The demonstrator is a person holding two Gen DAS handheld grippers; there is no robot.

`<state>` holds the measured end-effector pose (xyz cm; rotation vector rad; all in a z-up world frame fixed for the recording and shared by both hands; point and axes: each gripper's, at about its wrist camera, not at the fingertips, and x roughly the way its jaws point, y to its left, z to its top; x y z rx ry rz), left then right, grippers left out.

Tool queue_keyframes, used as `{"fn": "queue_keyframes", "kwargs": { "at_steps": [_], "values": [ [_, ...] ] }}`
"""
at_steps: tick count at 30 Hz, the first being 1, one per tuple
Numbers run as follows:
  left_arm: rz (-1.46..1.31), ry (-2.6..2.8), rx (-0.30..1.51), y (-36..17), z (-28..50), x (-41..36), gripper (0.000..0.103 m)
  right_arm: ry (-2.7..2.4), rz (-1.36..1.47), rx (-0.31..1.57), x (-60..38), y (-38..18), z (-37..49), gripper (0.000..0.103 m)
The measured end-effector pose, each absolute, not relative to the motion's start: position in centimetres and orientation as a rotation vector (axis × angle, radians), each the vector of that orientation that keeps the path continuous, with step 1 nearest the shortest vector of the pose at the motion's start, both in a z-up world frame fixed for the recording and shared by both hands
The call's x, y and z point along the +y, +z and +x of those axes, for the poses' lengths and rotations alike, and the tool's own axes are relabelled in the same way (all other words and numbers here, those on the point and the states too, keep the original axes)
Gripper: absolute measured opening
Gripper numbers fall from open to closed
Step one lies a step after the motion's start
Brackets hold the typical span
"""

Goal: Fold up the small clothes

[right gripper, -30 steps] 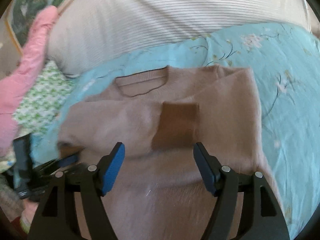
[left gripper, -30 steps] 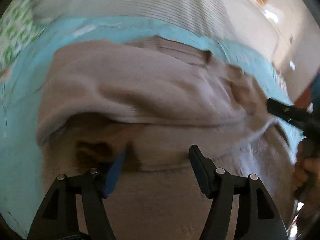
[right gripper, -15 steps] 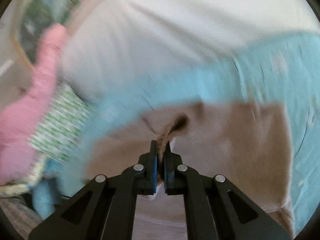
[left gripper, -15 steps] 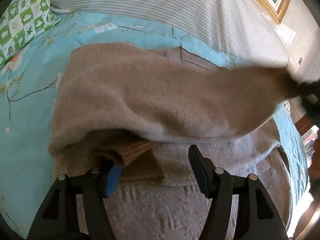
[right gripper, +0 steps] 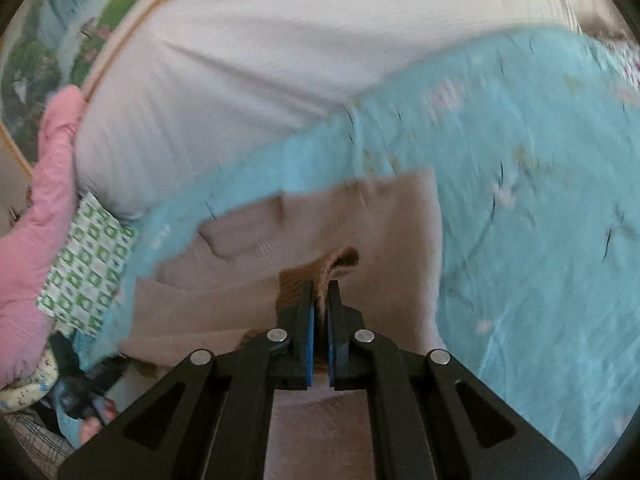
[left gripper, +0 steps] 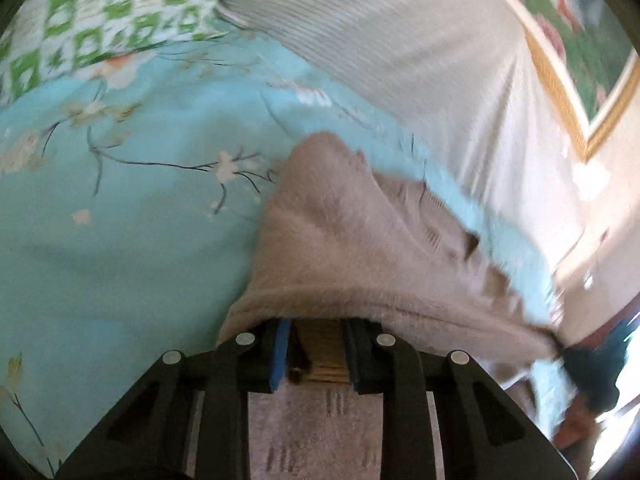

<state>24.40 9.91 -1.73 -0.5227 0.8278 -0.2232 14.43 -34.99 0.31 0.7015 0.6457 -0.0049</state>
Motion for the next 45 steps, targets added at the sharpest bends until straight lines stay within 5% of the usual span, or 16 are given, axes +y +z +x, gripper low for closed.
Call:
{"fn": "queue_keyframes", "kwargs": {
  "at_steps": [12,19,21,31,32,33,35,41,44,45],
  "values": [
    [-0.441,-0.255,0.946,-3.5,23.6,9.3,0.029,-0.135,0.600,0.741,-34.8,-3.3,14.0,0.005],
    [-0.376,-0.392,0.959,-0.6,21.5,10.9,0.058,-0.133,0.600,0.724,-34.9,-3.2,12.8,0.005],
    [-0.357,-0.369,0.931,1.2,22.5,11.8,0.085,-0.132,0.601,0.724,-34.8,-3.4,12.7,0.005],
    [-0.401,-0.423,1.098,-0.8,35.1,10.2,0.088,-0.125,0.626,0.682,-34.6,-3.4,11.7,0.005],
    [-0.383,-0.418,1.110,-1.3,35.5,9.6,0.085,-0.127,0.627,0.676,-34.6,-3.4,11.5,0.005],
    [-0.360,-0.417,1.105,-1.6,35.7,9.0,0.067,-0.129,0.625,0.669,-34.5,-3.3,11.3,0.005],
    [-0.306,-0.419,1.070,-1.5,35.6,8.5,0.009,-0.131,0.617,0.664,-34.4,-3.1,11.4,0.005],
    [-0.322,-0.193,0.875,0.1,34.1,12.3,0.001,-0.128,0.579,0.675,-33.4,-2.7,12.6,0.005],
    [-0.356,-0.209,0.936,-1.2,34.8,13.4,0.006,-0.125,0.587,0.684,-33.4,-2.9,12.9,0.005],
    [-0.375,-0.223,0.934,-1.1,34.8,13.7,0.016,-0.124,0.587,0.682,-33.4,-2.9,12.9,0.005]
  ]
}}
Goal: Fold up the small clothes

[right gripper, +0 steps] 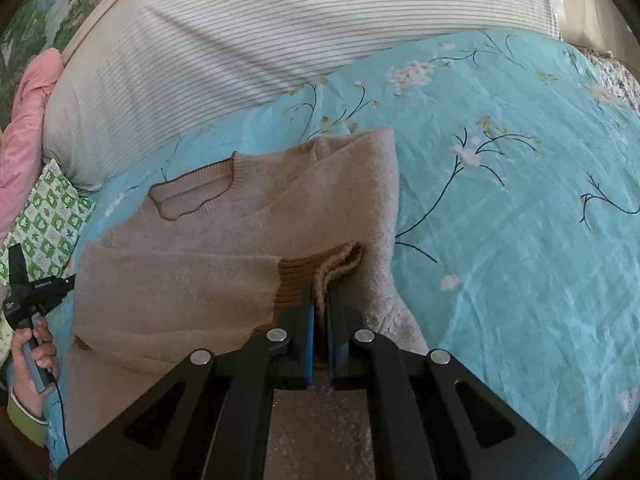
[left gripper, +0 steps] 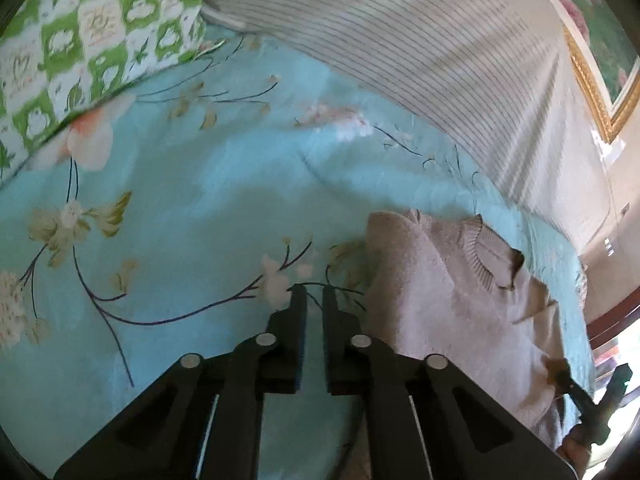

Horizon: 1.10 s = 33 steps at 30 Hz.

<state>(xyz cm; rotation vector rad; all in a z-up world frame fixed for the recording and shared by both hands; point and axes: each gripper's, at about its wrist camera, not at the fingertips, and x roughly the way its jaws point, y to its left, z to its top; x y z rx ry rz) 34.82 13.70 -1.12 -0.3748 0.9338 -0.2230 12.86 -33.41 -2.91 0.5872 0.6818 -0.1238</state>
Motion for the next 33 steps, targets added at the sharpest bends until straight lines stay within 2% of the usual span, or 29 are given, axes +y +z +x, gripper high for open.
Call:
{"fn": "queue_keyframes", "kwargs": {
  "at_steps": [1,2,3,5,7,8,9,10,11,12,17,19,22,23,25,27,29,33],
  "values": [
    [-0.413,-0.252,0.930,-1.0,34.9,14.0,0.027,-0.121,0.589,0.680,-33.4,-2.9,12.7,0.005],
    [-0.453,-0.276,0.934,-0.8,35.0,14.4,0.055,-0.117,0.592,0.683,-33.5,-3.0,12.7,0.005],
    [-0.469,-0.287,0.930,-0.6,35.1,14.5,0.073,-0.118,0.594,0.686,-33.5,-3.0,12.6,0.005],
    [-0.476,-0.317,0.927,-0.3,35.4,13.7,0.076,-0.121,0.596,0.692,-33.5,-3.2,12.6,0.005],
    [-0.454,-0.349,0.977,-0.6,36.4,12.4,0.084,-0.122,0.597,0.693,-33.4,-3.1,12.6,0.005],
    [-0.440,-0.351,1.005,-0.9,36.8,11.9,0.084,-0.123,0.596,0.693,-33.4,-3.0,12.6,0.005],
    [-0.407,-0.329,1.036,-1.5,37.4,11.1,0.076,-0.122,0.596,0.690,-33.4,-2.9,12.8,0.006],
    [-0.356,-0.298,1.053,-2.0,37.8,10.3,0.063,-0.120,0.596,0.687,-33.4,-2.7,12.9,0.006],
    [-0.333,-0.296,1.054,-2.3,38.0,9.9,0.018,-0.117,0.595,0.677,-33.4,-2.3,12.9,0.006],
    [-0.346,-0.307,1.057,-2.6,38.3,9.8,0.008,-0.112,0.593,0.666,-33.5,-2.0,13.0,0.006],
    [-0.351,-0.195,0.984,-2.9,38.0,10.7,0.005,-0.125,0.551,0.698,-33.6,-2.0,14.2,0.006],
    [-0.302,-0.179,0.966,-2.8,37.6,10.1,0.005,-0.121,0.565,0.764,-33.5,-3.4,14.9,0.009],
    [-0.284,-0.163,0.945,-1.8,36.7,10.1,0.005,-0.125,0.594,0.751,-33.7,-3.2,13.5,0.013],
    [-0.301,-0.173,0.939,-1.3,36.2,10.4,0.005,-0.132,0.602,0.744,-33.8,-2.9,13.0,0.017],
    [-0.323,-0.186,0.922,0.0,34.1,11.1,0.012,-0.133,0.617,0.722,-33.9,-2.0,11.6,0.028],
    [-0.330,-0.201,0.914,1.0,31.6,11.6,0.032,-0.137,0.613,0.699,-33.8,-1.0,9.7,0.036],
    [-0.330,-0.214,0.914,1.5,29.0,11.8,0.047,-0.131,0.606,0.678,-33.4,-0.1,7.5,0.037],
    [-0.325,-0.258,0.937,1.4,21.8,12.3,0.050,-0.119,0.616,0.672,-32.5,0.7,4.1,0.037]
  ]
}}
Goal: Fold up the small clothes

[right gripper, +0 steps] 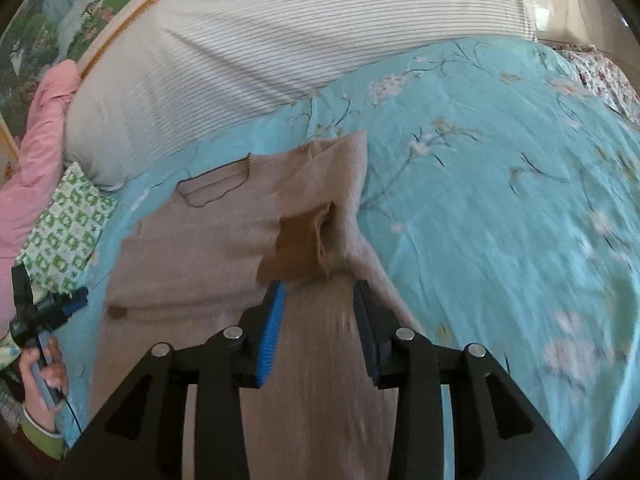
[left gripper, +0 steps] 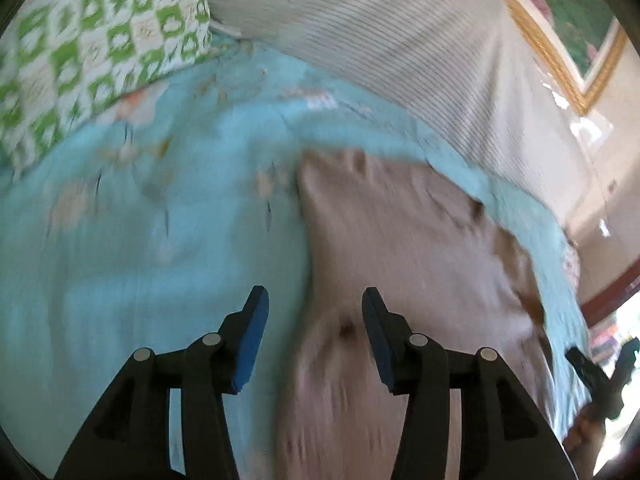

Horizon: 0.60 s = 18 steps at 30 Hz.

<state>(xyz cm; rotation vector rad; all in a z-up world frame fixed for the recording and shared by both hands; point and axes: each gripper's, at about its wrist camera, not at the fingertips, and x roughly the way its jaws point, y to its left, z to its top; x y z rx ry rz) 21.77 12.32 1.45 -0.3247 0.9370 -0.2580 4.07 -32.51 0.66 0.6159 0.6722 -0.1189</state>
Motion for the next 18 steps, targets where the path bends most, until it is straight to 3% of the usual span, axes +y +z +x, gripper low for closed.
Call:
{"fn": "queue_keyframes", "kwargs": {
  "at_steps": [4,12,18],
  "values": [
    [-0.308,-0.288,0.980,0.4,15.1,12.3,0.050,-0.090,0.599,0.692,-30.9,0.4,0.2,0.038],
    [-0.304,-0.329,1.003,-0.4,5.1,12.7,0.061,-0.047,0.600,0.680,-29.1,-0.5,-6.2,0.042],
    [-0.316,-0.396,1.038,-1.7,-0.7,13.1,0.061,-0.021,0.595,0.679,-28.3,-1.7,-10.7,0.044]
  ]
}}
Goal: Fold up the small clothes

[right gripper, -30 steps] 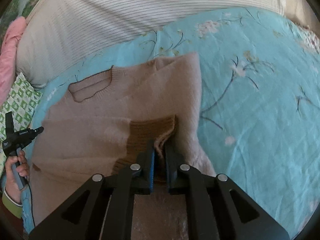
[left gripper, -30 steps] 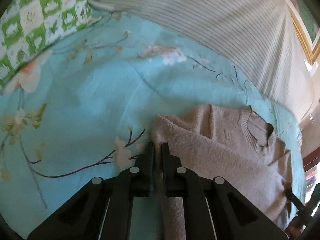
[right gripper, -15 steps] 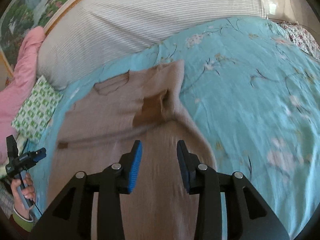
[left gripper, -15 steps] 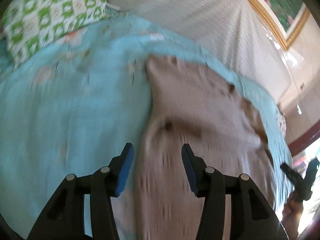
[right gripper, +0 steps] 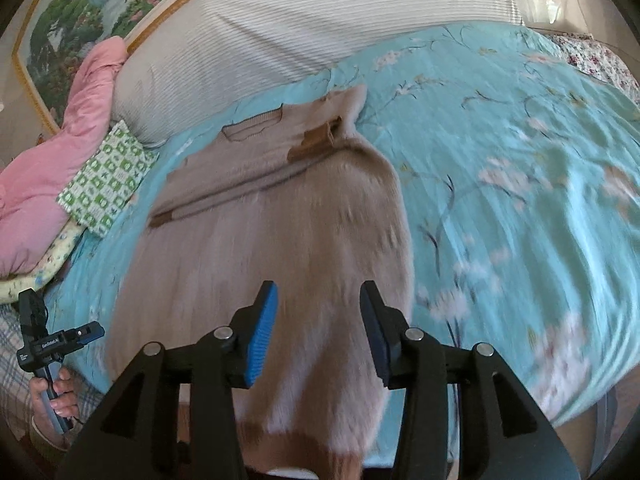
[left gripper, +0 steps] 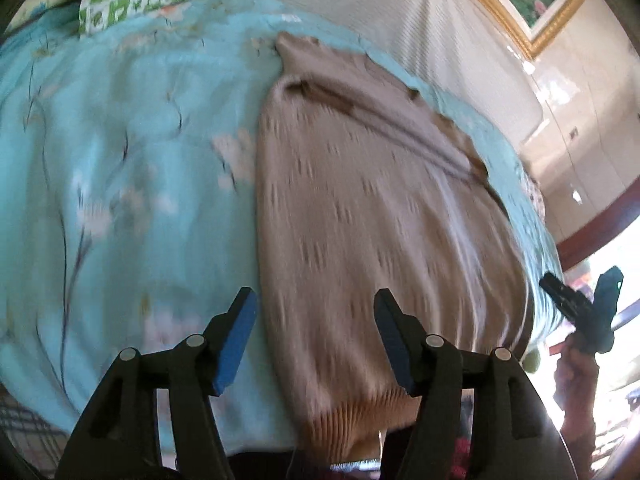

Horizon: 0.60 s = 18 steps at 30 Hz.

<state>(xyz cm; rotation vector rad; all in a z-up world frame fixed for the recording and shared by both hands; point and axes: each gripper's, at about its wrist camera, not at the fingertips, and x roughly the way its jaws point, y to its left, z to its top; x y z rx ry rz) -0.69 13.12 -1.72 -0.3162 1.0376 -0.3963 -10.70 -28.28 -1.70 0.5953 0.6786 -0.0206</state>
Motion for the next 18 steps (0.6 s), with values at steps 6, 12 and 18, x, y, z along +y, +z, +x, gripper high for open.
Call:
{"fn": "queue_keyframes", "kwargs": {
  "at_steps": [6,12,18],
  "values": [
    [-0.331,-0.449,1.120,-4.6,-4.5,12.7,0.061,0.051,0.625,0.705,-28.1,-3.8,-14.4,0.045],
    [-0.346,-0.467,1.126,-6.1,-5.5,11.7,0.065,0.123,0.649,0.758,-28.1,-6.4,-16.5,0.045],
    [-0.368,-0.462,1.063,-5.7,-5.3,11.0,0.025,0.221,0.639,0.773,-26.7,-7.8,-15.9,0.046]
  ]
}}
